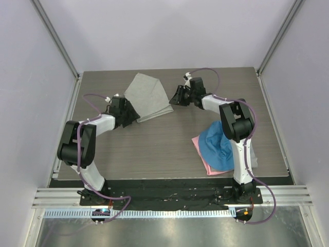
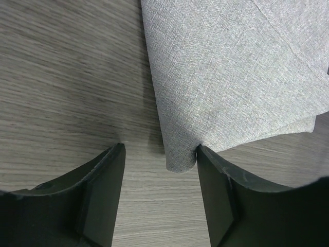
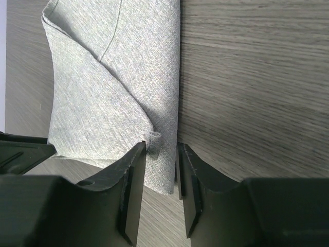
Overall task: Fold the napkin, place the utensils inside, and roll it up
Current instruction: Fold the napkin
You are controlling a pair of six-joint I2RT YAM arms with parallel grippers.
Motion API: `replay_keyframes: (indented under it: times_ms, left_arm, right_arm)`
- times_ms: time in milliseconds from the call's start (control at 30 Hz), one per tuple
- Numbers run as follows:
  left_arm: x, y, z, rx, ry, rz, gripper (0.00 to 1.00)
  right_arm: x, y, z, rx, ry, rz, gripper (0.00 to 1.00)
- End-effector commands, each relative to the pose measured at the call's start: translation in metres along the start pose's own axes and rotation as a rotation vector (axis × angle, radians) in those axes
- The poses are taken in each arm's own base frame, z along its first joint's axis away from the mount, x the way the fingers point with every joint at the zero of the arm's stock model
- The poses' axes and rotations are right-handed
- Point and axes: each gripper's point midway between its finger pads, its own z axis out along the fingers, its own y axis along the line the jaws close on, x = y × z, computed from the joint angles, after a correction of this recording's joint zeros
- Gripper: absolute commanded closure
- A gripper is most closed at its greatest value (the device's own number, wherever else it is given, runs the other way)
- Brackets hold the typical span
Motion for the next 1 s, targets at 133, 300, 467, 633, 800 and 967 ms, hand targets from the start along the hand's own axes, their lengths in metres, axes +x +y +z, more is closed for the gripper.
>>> replay_keyframes:
  times_ms: [133, 300, 467, 633, 800, 967]
  left_arm:
    - [-0.001, 0.003, 0.003, 0.014, -0.004, -0.028, 0.44]
    - [0.000, 0.007, 0.001, 0.009, -0.003, -0.032, 0.47]
    - [0.001, 0.010, 0.000, 0.013, 0.001, -0.040, 0.47]
    - [0.003, 0.011, -0.002, 0.041, 0.004, -0.074, 0.43]
    - [0.001, 0.009, -0.005, 0.072, -0.002, -0.103, 0.38]
    - [0.003, 0.013, -0.003, 0.069, -0.001, -0.119, 0.38]
  right_arm:
    - [-0.014, 0.019, 0.003, -0.057, -0.017, -0.049, 0.76]
    - [-0.013, 0.026, -0.001, -0.074, -0.015, -0.061, 0.88]
    - [-0.006, 0.029, -0.002, -0.082, 0.004, -0.062, 0.99]
    - [-0.001, 0.031, -0.010, -0.069, 0.006, -0.072, 0.99]
    - [0.003, 0.031, -0.019, -0.045, -0.003, -0.084, 0.99]
    - [0.007, 0.030, -0.024, -0.029, -0.004, -0.086, 0.99]
